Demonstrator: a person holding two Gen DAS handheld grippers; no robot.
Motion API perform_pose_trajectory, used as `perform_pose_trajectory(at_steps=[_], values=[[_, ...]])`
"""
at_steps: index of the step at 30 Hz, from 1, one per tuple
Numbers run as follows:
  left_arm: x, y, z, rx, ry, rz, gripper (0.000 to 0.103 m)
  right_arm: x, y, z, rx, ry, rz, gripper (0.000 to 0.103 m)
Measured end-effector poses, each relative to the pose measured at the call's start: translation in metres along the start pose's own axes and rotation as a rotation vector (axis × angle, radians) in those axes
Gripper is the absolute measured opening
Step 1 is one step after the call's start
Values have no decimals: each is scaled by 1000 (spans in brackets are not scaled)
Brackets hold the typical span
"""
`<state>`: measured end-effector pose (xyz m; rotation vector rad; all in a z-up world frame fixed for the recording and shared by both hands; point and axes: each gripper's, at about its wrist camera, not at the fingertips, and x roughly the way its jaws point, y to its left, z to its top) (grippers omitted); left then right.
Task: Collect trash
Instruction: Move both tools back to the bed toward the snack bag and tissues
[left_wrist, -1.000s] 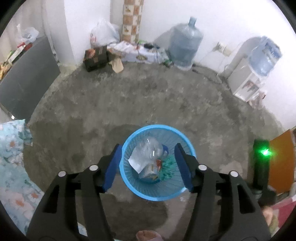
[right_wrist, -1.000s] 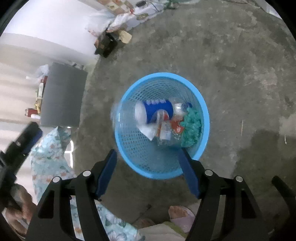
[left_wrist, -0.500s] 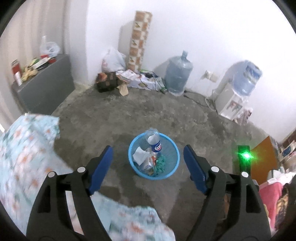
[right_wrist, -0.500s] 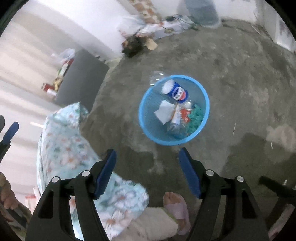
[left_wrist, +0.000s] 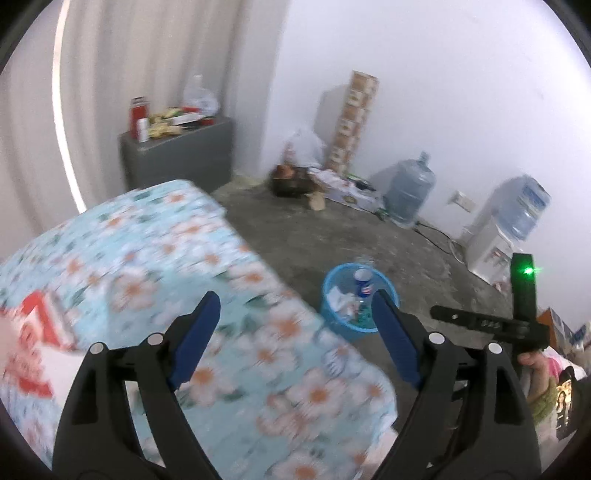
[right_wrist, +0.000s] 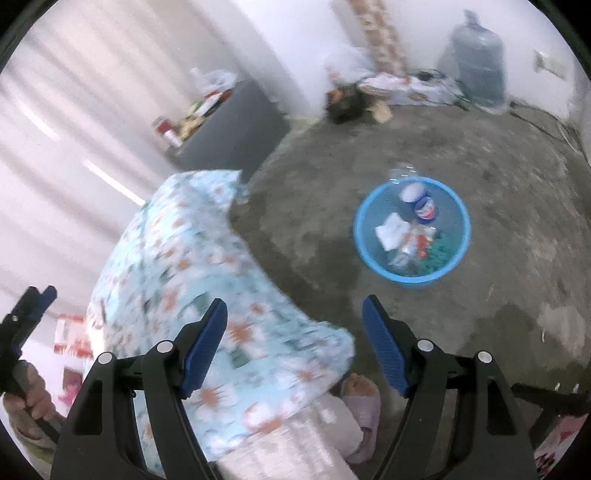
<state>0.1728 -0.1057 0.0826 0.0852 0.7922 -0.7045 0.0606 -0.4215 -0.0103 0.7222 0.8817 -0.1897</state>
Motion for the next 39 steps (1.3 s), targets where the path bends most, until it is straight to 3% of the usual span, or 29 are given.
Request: perform_pose_trajectory(at_steps=[5,11,22,31,39], values=[[-30,25,-27,-47,-21,67,83,2,41,-9,-71,33,67,74],[-57,53,-56,-119,-38,122,83,5,87,-24,-152,61,104,83],[-91,87,-103,-213,-70,240,83,22,150,-45,-274,160,218,83],[-103,122,-131,-282,-84,346,83,67,209,-57,-339,306,330,83],[-103,160,-141,-376,-101,397,83,93,263,-62,-440,339,397,83]])
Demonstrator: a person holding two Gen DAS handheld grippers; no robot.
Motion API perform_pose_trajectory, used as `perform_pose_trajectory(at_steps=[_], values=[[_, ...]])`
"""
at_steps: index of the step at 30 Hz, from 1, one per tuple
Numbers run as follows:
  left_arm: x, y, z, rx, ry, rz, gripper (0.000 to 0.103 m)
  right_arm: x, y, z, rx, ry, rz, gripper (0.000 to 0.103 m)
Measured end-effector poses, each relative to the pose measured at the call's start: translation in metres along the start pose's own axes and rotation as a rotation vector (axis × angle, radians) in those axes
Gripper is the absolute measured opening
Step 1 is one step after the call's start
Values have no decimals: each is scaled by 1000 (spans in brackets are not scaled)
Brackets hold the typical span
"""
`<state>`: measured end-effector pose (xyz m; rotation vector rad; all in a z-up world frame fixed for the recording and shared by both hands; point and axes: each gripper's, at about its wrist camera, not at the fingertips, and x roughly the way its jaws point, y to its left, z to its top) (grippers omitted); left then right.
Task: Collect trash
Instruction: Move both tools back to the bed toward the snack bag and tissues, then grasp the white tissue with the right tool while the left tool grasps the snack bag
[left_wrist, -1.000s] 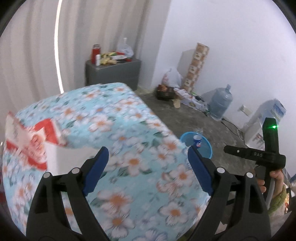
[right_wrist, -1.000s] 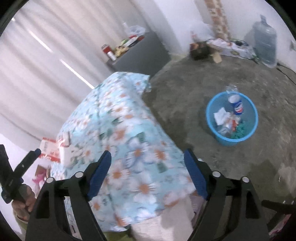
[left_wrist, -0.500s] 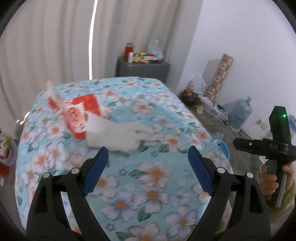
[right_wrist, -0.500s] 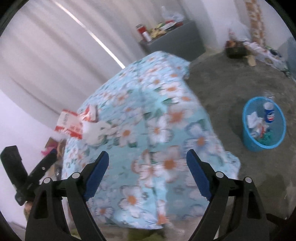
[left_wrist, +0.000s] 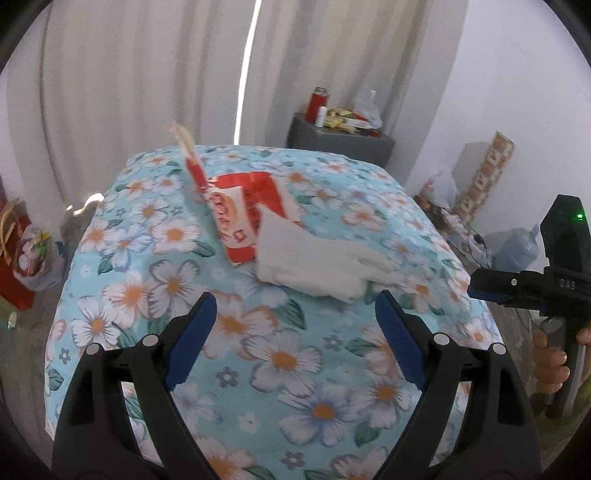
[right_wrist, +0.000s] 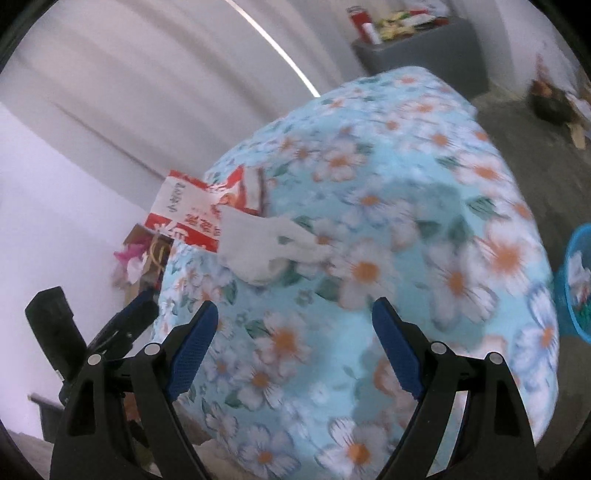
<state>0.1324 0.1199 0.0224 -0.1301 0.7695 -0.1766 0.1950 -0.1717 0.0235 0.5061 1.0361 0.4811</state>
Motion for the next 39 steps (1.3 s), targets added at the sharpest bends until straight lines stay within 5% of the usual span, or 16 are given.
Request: perform_pose_trajectory(at_steps=[7,18,22,29,39], values=[[19,20,10,-34,-23,25,83,33,6,21,31,28,46,83],[65,40,42,-54,-81,168,81,82,23,53,-93,1,-32,75],[77,44,49,-64,-93,208,55,109,23,56,-131,59,-90,61],[71,49,52,-67,-136,214,6,114,19,43,-125,115,-87,14],[23,27,44,25,-96,108,2,34,-9,18,-24,51,-55,7]])
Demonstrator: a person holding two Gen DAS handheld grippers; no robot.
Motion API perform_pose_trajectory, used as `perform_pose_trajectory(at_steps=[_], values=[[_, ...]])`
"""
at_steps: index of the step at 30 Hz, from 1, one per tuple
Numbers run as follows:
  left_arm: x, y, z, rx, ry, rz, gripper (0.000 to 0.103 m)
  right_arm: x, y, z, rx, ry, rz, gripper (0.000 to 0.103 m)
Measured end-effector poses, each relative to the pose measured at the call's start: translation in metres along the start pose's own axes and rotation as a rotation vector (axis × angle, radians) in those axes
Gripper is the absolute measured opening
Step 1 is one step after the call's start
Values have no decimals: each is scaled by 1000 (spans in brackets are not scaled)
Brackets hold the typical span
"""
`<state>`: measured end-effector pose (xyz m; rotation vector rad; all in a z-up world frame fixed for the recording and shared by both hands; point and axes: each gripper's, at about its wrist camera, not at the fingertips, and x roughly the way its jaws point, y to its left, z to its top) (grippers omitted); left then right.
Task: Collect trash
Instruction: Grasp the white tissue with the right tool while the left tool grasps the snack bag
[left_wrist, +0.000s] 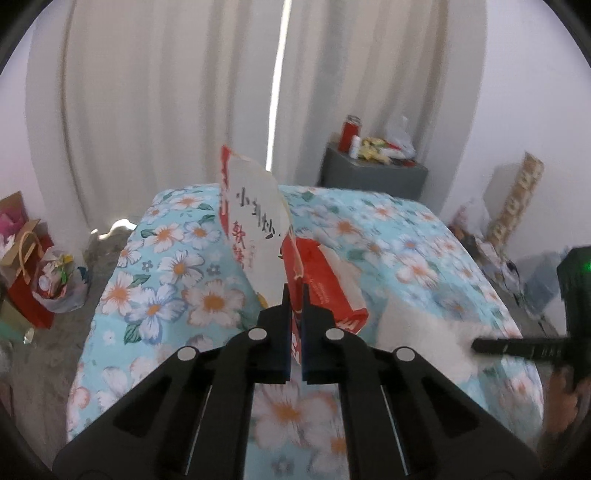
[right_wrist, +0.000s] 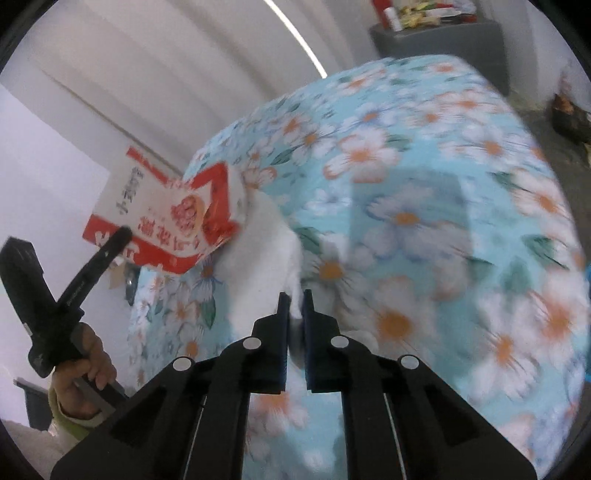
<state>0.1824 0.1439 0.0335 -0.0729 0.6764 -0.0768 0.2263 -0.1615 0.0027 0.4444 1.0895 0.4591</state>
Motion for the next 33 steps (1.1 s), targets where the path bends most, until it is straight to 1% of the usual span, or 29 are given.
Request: perform_pose_trajectory(at_steps=[3,4,5,6,7,8,10,11,12,13,14,16,18,22,23,25,26,28,30,31,32,33], values=[[-25,-10,-5,95,53,-54,1,-39,-20,-18,50,-34,-25,7],[-32,-17,-9,153,92,-93,2,-49,-26,-24,61,-45,-36,7],[-37,-22,-14,186,118,-135,3,-58,-31,-29,71,-53,-48,7],[-39,-27,-18,206,138,-162,7,-66,-38,-37,93,-59,-65,7],[-39,-34,-26,236,174,-207,19,-70,-45,-43,113,-61,-74,7],[-37,-40,-32,250,196,-234,34,-73,-52,-48,142,-63,-80,7],[-27,-54,-46,269,235,-264,49,-72,-62,-54,183,-65,-72,7],[-22,-59,-51,274,242,-277,52,-72,-65,-56,197,-66,-67,7],[-19,-63,-54,271,246,-289,53,-71,-66,-57,208,-69,-59,7],[-16,-66,-55,257,253,-311,56,-70,-66,-57,210,-72,-51,7],[-17,-66,-54,236,245,-341,62,-69,-64,-57,207,-74,-46,7],[-25,-61,-49,199,194,-396,66,-66,-61,-57,194,-74,-36,7],[-32,-54,-45,180,151,-435,68,-61,-59,-56,190,-68,-32,8],[-42,-34,-35,85,88,-531,68,-55,-60,-54,200,-57,-36,8],[-44,-26,-32,40,66,-566,68,-55,-60,-54,199,-60,-38,9],[-43,-16,-28,-39,48,-621,68,-56,-60,-54,203,-60,-34,10],[-40,-12,-27,-74,53,-641,68,-56,-60,-54,206,-61,-31,10],[-30,-10,-27,-105,71,-664,68,-55,-61,-54,206,-59,-35,10],[-17,-15,-30,-94,100,-672,68,-53,-61,-54,202,-51,-50,10],[-8,-19,-33,-91,121,-690,68,-52,-61,-53,197,-46,-63,11],[4,-23,-38,-102,150,-705,68,-52,-61,-53,196,-45,-70,17],[13,-25,-43,-115,177,-708,68,-52,-62,-53,199,-43,-87,28]])
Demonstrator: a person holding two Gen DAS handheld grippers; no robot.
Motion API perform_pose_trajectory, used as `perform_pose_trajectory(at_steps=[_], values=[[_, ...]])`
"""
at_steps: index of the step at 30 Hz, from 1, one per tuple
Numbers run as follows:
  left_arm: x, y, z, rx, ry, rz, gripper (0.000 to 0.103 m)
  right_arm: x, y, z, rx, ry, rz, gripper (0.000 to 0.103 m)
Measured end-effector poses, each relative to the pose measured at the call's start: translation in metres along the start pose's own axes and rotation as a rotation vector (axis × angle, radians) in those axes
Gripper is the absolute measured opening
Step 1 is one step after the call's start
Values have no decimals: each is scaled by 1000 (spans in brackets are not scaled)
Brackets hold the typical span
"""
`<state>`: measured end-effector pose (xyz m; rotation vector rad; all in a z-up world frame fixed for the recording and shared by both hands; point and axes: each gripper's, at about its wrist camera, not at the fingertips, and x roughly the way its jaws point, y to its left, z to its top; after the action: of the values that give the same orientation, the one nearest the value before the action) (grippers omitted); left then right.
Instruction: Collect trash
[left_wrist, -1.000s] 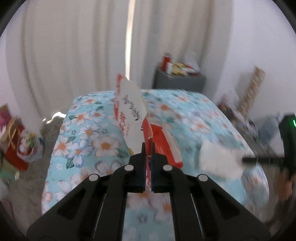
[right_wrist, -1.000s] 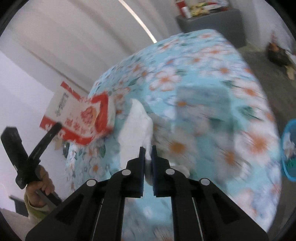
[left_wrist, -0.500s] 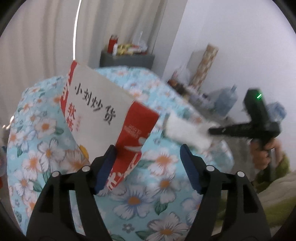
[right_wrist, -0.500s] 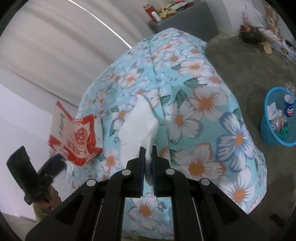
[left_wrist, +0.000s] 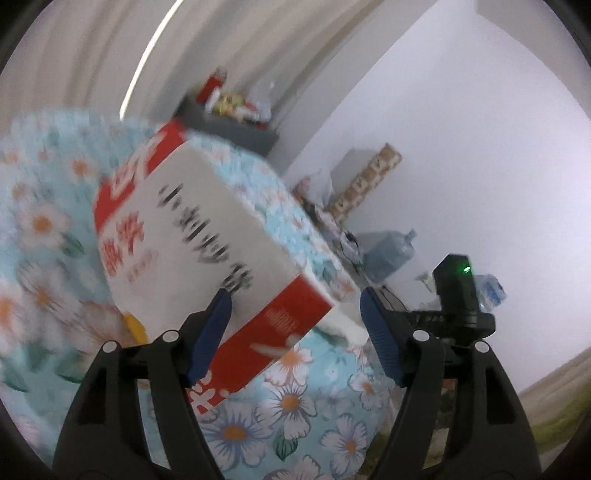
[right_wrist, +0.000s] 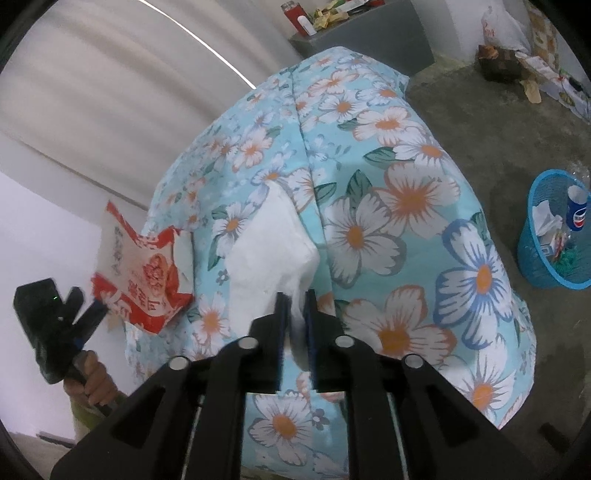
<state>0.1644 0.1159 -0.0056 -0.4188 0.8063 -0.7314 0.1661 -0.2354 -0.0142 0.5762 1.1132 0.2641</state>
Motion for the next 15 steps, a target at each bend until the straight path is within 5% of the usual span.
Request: perform_pose_trajectory(at_steps=[3,10,15], values=[[28,21,-13,-78,70,3,67,-12,-2,2,2,-47,-36,48],[30,29,-31,-114,69,5,65,-54,18,16,-58,-256,37,50],[27,22,-38,-69,74,36,65,-4,92,30,-260,-119,243,23]])
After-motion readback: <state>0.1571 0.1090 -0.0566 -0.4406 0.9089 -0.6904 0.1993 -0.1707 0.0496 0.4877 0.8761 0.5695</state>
